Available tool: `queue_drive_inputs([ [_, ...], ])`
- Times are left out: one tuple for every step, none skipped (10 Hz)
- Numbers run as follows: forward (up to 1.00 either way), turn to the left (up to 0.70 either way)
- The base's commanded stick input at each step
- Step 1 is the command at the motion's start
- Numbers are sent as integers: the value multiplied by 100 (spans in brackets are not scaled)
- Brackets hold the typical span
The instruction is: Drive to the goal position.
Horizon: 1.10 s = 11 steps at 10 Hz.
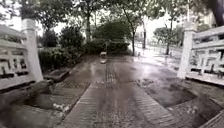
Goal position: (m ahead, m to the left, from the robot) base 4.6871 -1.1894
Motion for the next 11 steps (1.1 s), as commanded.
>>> queue_drive_inputs([
  [64, 2],
  [63, 2],
  [63, 2],
  [63, 2],
  [63, 2],
  [63, 2],
  [63, 2],
  [63, 2],
  [63, 2],
  [63, 2],
  [63, 2],
])
